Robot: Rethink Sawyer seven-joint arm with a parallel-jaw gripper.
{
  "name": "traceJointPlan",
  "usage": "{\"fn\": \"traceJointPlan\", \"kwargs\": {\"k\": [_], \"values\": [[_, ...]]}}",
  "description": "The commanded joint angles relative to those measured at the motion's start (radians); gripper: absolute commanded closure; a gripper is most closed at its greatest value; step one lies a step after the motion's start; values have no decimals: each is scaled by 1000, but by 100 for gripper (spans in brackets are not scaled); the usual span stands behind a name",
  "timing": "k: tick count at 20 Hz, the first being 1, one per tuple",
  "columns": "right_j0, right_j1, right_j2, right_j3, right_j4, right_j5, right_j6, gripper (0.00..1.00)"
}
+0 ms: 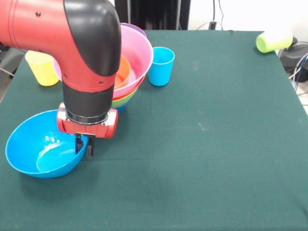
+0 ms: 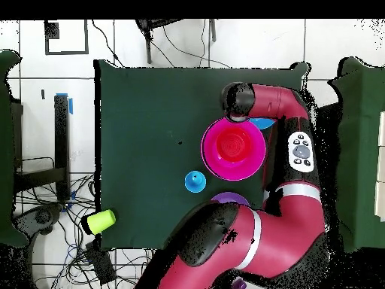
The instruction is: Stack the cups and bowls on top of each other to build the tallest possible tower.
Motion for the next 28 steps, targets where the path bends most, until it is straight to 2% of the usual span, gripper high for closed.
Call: {"fn": "traceJointPlan", "kwargs": {"k": [1, 9, 15, 20, 28], "values": [[24, 40, 34, 6, -15, -7, -10, 100], [22, 29, 38, -5, -11, 24, -34, 100], [10, -7, 51, -14, -8, 71, -100, 100], [-5, 12, 76, -57, -13, 72, -159, 100], [-17, -36, 111, -80, -11, 118, -261, 100]]}}
